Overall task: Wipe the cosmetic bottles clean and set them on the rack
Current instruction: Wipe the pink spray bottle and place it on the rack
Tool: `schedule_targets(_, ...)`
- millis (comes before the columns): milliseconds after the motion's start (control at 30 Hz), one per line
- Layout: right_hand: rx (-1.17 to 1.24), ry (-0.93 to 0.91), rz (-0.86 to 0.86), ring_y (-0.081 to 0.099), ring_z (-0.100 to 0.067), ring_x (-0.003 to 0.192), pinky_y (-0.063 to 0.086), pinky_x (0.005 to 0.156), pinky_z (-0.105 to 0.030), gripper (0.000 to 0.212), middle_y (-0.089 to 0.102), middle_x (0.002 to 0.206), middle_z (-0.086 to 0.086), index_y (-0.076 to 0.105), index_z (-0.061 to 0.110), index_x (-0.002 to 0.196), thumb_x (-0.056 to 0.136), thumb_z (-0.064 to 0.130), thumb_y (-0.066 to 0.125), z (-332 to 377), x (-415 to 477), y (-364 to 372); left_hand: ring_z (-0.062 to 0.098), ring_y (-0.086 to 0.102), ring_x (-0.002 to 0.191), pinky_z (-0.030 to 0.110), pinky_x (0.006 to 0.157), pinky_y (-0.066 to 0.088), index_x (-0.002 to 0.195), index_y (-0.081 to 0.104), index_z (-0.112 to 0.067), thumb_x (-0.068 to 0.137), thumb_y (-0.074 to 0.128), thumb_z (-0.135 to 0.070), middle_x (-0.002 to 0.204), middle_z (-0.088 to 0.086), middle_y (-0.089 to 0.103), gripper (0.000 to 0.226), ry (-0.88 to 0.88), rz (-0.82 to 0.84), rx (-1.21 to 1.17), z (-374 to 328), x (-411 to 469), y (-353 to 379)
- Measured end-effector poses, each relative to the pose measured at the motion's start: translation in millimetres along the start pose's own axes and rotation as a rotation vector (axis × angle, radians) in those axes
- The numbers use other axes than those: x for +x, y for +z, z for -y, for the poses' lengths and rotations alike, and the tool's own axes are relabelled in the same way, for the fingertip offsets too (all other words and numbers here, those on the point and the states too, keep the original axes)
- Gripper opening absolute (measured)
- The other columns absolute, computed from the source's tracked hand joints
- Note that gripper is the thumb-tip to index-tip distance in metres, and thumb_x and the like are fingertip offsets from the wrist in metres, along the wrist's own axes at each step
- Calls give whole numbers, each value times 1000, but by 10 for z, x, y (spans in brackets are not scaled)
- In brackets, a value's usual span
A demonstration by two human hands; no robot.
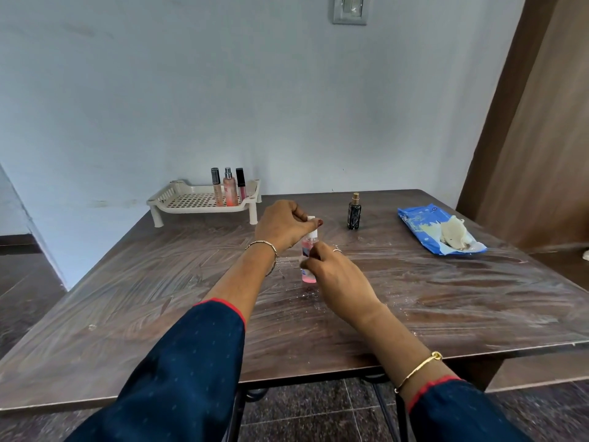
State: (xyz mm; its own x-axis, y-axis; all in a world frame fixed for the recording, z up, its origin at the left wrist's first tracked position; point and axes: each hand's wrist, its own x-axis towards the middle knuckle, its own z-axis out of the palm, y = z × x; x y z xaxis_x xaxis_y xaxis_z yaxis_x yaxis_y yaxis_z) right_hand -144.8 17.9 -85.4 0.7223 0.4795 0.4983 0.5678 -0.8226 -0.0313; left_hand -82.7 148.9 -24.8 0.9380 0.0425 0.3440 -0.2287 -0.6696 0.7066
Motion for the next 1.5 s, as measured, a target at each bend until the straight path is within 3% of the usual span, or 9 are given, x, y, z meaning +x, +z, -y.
schedule_targets(300, 26, 10, 107, 57, -32, 89, 51, 69, -45, 29, 52, 111, -10, 67, 5, 106, 80, -4, 62, 22, -66, -14, 13, 59, 72, 31, 72, 52, 66, 56, -24, 74, 75, -41, 68, -13, 57, 28, -31, 9, 46, -31, 1, -3)
schedule_targets(500, -10, 22, -24, 59, -31, 80, 48, 58, -39, 33, 57, 104, -11, 69, 6, 106, 75, -6, 69, -3, 95, -155, 19, 63, 73, 36, 73, 54, 62, 56, -21, 73, 76, -36, 70, -1, 65, 28, -49, 14, 54, -73, 0, 6)
schedule_targets(633, -65, 57, -60, 59, -27, 76, 53, 55, -35, 34, 58, 106, -12, 67, 5, 96, 66, -5, 78, 42, 171, -164, 17, 61, 72, 35, 72, 52, 64, 60, -18, 73, 77, -36, 68, -4, 62, 27, -65, 37, 33, -83, 11, 0)
schedule_targets(833, -123, 40, -28, 57, -25, 65, 39, 45, -25, 28, 59, 94, -15, 68, 2, 82, 59, -11, 77, 153, 25, -119, 16, 60, 71, 34, 72, 52, 65, 57, -20, 73, 76, -38, 66, -5, 60, 28, -44, 31, 44, -88, 1, 11)
schedule_targets(933, -115, 49, 58, 59, -31, 81, 46, 57, -34, 19, 51, 116, -18, 65, 0, 98, 80, -7, 59, 164, -40, -56, 17, 58, 68, 34, 70, 51, 64, 53, -21, 73, 76, -39, 64, -4, 58, 31, -37, 47, 63, -111, -2, 14)
schedule_targets(1033, -107, 42, 166, 55, -31, 94, 50, 71, -38, 26, 48, 119, -14, 62, 2, 111, 90, 1, 47, 144, -91, -28, 17, 59, 74, 34, 72, 52, 67, 54, -21, 74, 75, -42, 69, -5, 60, 30, -40, 48, 69, -103, 4, 12)
schedule_targets(1133, 2, 42, 166, 57, -28, 95, 52, 78, -39, 24, 52, 113, -10, 66, 8, 109, 88, 3, 55, 62, -103, -62, 15, 57, 72, 33, 71, 50, 66, 54, -20, 75, 75, -40, 68, -7, 58, 30, -50, 46, 50, -81, -8, -12)
schedule_targets(1333, 446, 313, -266, 58, -13, 89, 51, 82, -27, 22, 59, 98, 2, 72, 13, 95, 85, -2, 59, -125, 101, -146, 8, 53, 61, 30, 63, 46, 61, 54, -18, 73, 79, -31, 63, -10, 56, 31, -3, 62, -44, -44, -39, -40)
schedule_targets(1500, 698, 406, -273, 60, -3, 92, 48, 80, -12, 27, 65, 98, 8, 73, 19, 90, 84, -5, 59, -116, 121, -71, 4, 48, 57, 13, 51, 37, 65, 55, -18, 71, 81, -31, 62, -7, 55, 30, 76, 86, -98, 46, -80, -84)
